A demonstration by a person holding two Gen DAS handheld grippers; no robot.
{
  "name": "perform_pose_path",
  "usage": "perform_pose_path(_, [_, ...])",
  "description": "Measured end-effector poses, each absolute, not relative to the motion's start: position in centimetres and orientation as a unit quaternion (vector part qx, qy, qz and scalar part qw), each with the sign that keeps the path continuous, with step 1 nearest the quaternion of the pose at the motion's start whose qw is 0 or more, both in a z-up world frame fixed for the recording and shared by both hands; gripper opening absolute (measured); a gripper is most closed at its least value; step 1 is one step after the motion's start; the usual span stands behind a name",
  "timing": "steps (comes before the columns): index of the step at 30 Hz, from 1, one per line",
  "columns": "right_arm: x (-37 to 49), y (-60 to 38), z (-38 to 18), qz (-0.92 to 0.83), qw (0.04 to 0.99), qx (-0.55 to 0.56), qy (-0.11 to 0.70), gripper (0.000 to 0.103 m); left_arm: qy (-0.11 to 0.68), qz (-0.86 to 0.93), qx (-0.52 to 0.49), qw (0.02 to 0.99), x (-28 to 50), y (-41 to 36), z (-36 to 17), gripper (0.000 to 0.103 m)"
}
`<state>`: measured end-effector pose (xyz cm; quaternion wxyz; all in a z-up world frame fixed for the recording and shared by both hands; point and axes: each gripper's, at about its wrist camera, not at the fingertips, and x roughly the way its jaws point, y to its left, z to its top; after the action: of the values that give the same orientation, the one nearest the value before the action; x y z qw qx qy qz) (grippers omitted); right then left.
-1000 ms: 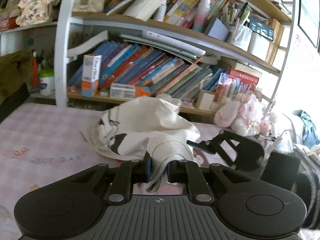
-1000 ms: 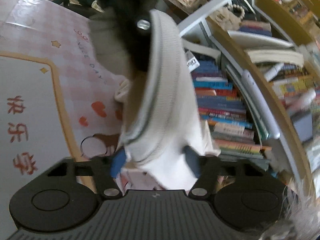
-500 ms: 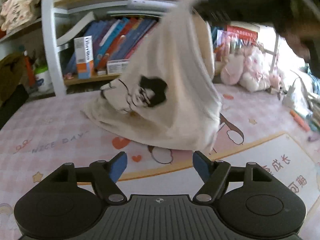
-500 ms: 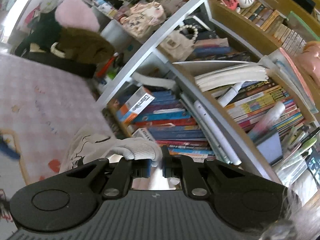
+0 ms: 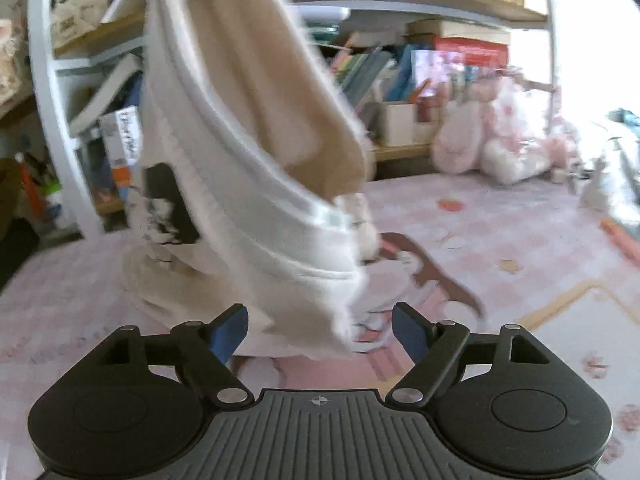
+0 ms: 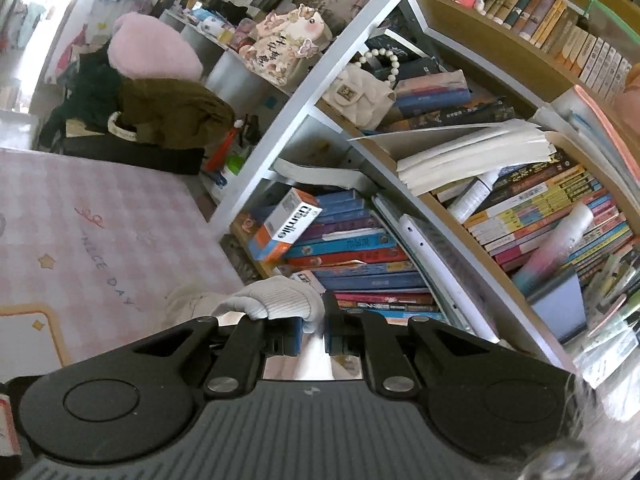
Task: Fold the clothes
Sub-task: 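Lift the T-shirt with both grippers and shake it open in the air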
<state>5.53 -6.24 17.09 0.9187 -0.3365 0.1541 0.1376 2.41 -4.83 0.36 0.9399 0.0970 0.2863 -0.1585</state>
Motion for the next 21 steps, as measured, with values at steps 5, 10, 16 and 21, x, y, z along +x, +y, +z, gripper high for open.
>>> perform_pose_path(5, [5.4, -8.9, 15.9, 0.108, 0.926, -0.306, 0.192, 0.009, 0.310, -0.111, 0.026, 0.944, 4.0, -0.4, 0.0, 0.007])
perform_pose_path(10, [3.8, -12.3, 14.0, 0.067, 0.938, -0.248, 0.234, 0.009, 0.266, -0.066, -0.034, 0.961, 3.1, 5.0, 2.5, 0.002])
perform_pose_path(16, [-2.2, -13.4, 17.1, -0.005, 0.965, -0.234, 0.115, 0.008, 0.075, -0.050, -0.029, 0.996, -1.8, 8.0, 13.8, 0.002])
perform_pose_path(21, [-7.9, -12.9, 25.4, -0.055, 0.964, -0.243, -0.092, 0.008, -0.127, -0.051, -0.032, 0.990, -6.9, 8.3, 24.2, 0.002])
